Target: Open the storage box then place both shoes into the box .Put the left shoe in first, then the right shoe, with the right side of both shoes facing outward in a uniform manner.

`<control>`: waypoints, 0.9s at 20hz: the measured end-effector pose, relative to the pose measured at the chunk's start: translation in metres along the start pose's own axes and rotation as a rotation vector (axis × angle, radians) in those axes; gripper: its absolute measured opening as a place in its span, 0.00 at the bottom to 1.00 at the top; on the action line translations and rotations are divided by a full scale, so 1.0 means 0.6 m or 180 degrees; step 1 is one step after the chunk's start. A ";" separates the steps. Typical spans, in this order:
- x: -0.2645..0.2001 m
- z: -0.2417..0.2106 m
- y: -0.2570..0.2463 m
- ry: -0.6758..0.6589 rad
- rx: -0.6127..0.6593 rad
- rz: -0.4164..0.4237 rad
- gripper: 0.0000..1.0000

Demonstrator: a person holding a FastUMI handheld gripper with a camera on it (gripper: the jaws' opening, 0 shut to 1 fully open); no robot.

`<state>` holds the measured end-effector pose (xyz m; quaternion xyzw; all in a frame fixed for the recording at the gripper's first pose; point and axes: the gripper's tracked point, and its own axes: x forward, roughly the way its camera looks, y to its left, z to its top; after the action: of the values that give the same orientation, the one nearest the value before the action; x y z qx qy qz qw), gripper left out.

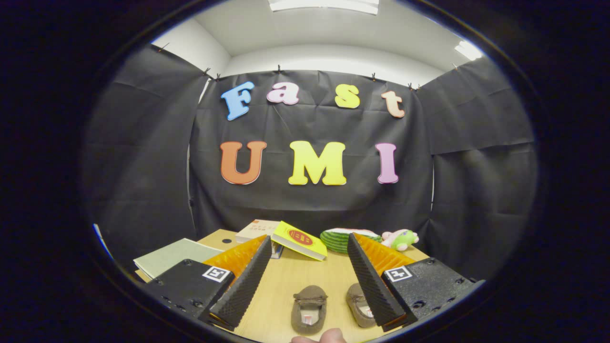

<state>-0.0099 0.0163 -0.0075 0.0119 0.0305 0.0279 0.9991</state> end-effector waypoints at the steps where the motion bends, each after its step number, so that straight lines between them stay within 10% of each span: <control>1: 0.000 -0.006 -0.001 0.0039 0.0016 0.0007 1.00; 12: 0.002 -0.069 0.020 0.0445 0.0075 0.0339 1.00; 18: -0.009 -0.111 0.111 0.0893 0.0640 0.1303 1.00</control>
<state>-0.0232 0.0840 -0.0718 0.1131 0.1682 0.2277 0.9524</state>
